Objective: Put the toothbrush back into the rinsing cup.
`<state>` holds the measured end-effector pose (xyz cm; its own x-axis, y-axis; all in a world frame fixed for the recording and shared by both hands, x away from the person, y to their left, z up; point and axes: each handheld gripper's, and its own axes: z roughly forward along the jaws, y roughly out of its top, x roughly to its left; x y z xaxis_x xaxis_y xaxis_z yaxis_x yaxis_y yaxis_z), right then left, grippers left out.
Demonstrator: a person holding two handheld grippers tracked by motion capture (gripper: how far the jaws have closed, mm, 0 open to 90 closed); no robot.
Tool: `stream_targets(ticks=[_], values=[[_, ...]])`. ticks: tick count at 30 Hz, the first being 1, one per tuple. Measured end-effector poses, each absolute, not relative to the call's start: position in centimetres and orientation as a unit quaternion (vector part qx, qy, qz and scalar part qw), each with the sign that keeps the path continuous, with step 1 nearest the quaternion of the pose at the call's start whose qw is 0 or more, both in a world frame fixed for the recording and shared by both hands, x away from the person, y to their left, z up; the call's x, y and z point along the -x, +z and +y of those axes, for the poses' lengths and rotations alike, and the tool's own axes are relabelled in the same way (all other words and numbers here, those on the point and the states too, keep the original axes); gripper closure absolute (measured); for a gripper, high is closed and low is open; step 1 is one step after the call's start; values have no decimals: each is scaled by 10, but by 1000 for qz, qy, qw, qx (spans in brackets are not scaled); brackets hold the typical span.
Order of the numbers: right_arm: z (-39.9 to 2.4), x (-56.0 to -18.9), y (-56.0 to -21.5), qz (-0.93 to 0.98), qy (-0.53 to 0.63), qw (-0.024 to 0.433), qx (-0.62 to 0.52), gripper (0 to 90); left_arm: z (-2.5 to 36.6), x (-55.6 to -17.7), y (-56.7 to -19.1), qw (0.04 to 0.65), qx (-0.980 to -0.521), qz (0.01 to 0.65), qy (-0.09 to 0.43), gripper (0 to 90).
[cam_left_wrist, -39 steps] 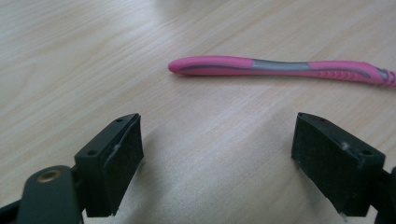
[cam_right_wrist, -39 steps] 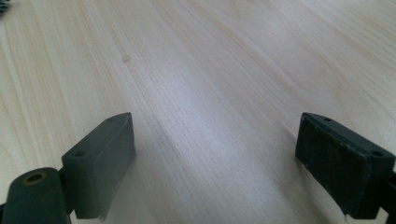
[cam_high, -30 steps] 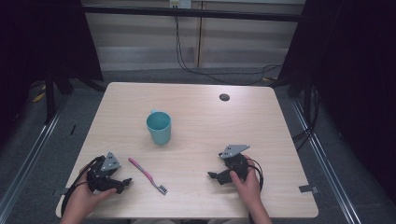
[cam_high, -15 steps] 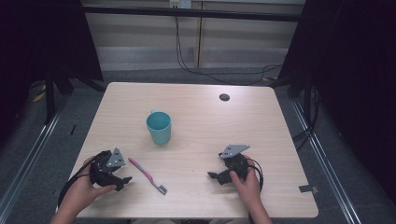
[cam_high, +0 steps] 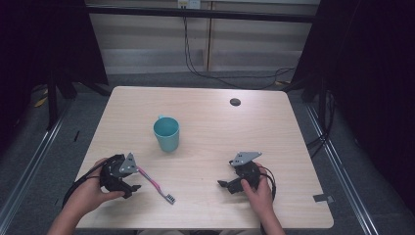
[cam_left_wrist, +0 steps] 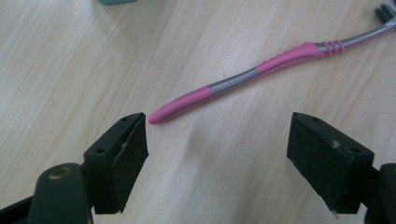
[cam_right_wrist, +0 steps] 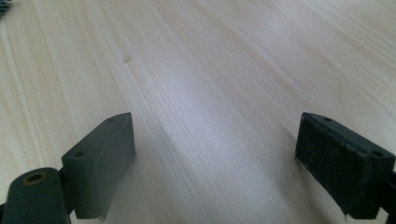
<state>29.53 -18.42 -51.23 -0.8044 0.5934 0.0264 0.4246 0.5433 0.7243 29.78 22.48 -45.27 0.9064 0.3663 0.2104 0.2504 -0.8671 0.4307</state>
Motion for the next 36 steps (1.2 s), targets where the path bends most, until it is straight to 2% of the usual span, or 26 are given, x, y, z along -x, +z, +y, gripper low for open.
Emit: stream_targets(ticks=[16,36], values=[[-184,-295,-512,871,378,112,-292,115,202,-310,-440,172,-969,117,131,208],[-184,-295,-512,871,378,112,-293,114,176,-318,-443,152,-979,78,110,226]])
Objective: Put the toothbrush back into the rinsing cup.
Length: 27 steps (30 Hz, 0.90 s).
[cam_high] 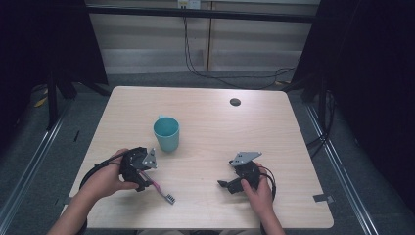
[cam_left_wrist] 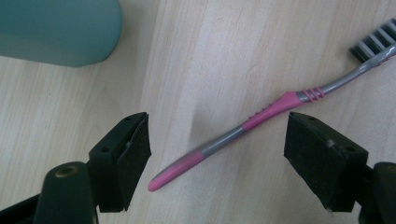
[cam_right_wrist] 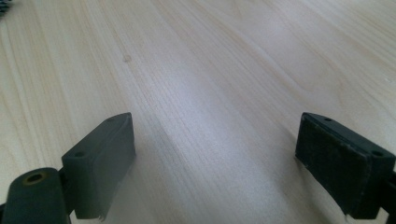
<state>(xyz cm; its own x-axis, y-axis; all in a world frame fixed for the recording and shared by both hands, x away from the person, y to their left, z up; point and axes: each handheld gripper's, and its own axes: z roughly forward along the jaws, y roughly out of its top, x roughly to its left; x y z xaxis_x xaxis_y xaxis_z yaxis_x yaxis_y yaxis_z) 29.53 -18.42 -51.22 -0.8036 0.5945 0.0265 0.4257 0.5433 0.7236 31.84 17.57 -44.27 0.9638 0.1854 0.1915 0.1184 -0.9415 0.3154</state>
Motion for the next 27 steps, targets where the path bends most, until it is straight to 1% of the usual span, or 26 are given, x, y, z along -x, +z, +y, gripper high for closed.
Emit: stream_targets(ticks=[10,16,22,24,27], values=[[-184,-295,-512,871,378,111,-292,114,170,-318,-443,140,-984,54,100,256],[-184,-295,-512,871,378,112,-292,114,168,-315,-446,144,-984,48,96,282],[-184,-295,-512,871,378,112,-293,114,168,-315,-448,143,-985,42,92,347],[-184,-295,-512,871,378,112,-292,114,168,-315,-448,147,-985,42,84,378],[-184,-295,-512,871,378,112,-293,114,169,-314,-449,142,-986,39,81,401]])
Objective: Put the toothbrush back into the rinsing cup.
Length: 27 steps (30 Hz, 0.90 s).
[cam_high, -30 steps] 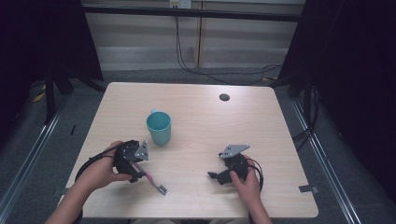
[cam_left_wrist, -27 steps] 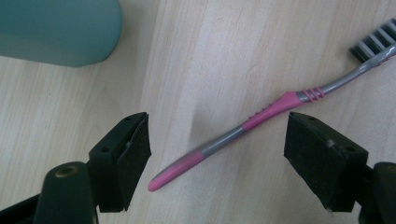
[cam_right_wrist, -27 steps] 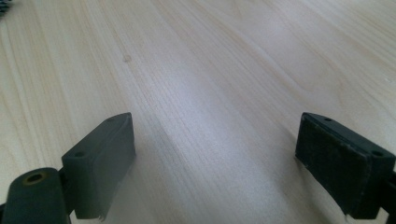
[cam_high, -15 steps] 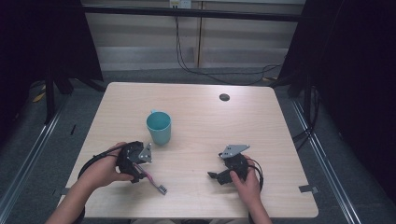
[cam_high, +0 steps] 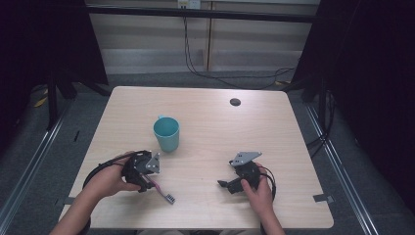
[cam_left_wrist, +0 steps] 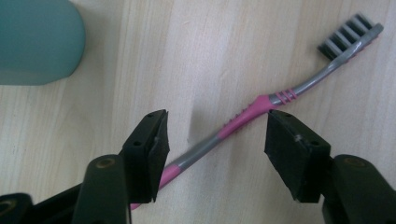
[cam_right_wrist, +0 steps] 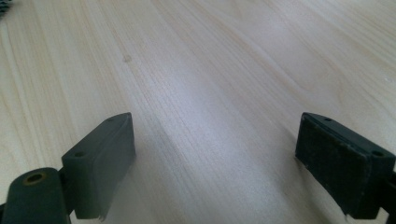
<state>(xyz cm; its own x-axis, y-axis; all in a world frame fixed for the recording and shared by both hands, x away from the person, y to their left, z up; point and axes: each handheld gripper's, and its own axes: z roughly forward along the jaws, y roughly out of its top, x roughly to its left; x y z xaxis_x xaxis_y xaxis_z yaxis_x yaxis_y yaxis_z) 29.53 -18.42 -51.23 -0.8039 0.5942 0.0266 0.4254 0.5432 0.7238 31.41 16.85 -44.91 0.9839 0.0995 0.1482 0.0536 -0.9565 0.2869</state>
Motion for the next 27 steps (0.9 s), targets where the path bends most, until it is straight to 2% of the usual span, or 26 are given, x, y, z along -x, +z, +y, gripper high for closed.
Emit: stream_targets(ticks=[7,27], values=[[-184,-295,-512,871,378,112,-292,114,167,-313,-452,133,-988,31,72,455],[-184,-295,-512,871,378,112,-293,114,165,-313,-458,124,-991,6,59,538]])
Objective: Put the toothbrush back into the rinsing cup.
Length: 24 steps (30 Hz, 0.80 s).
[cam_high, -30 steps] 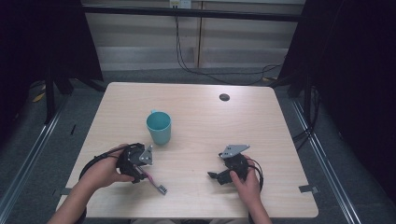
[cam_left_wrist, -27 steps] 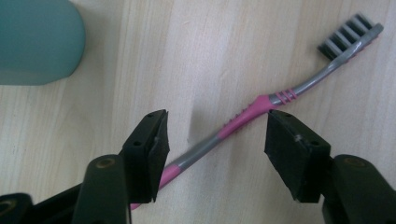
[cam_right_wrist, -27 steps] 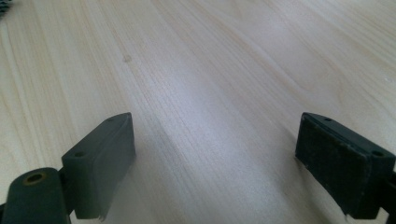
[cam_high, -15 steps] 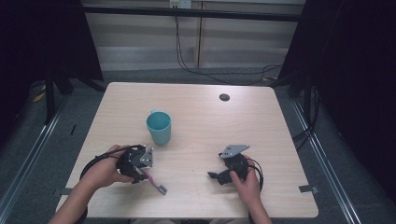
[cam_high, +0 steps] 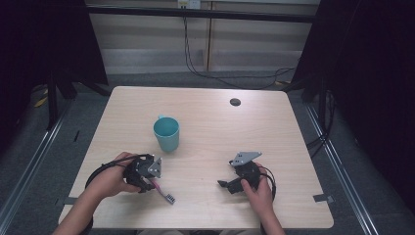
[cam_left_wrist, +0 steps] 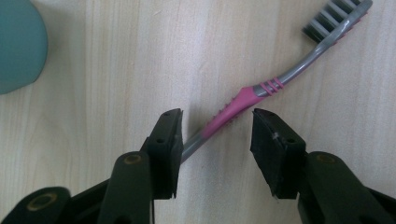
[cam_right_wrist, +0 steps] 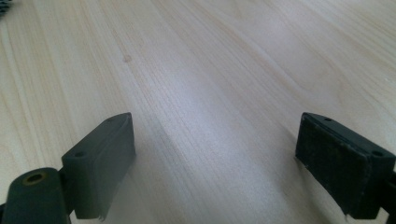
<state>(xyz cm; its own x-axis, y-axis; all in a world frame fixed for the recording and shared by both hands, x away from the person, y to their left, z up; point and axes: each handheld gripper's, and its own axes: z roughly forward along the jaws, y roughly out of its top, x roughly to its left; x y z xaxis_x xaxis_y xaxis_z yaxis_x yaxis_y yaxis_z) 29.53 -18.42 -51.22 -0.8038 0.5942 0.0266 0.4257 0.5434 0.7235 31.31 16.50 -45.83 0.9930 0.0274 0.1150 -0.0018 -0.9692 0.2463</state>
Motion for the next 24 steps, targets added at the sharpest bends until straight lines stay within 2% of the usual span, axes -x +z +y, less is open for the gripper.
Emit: stream_targets(ticks=[10,24], values=[[-184,-295,-512,871,378,112,-293,114,162,-312,-462,116,-992,-6,48,576],[-184,-295,-512,871,378,111,-293,114,162,-311,-465,113,-993,-5,31,704]])
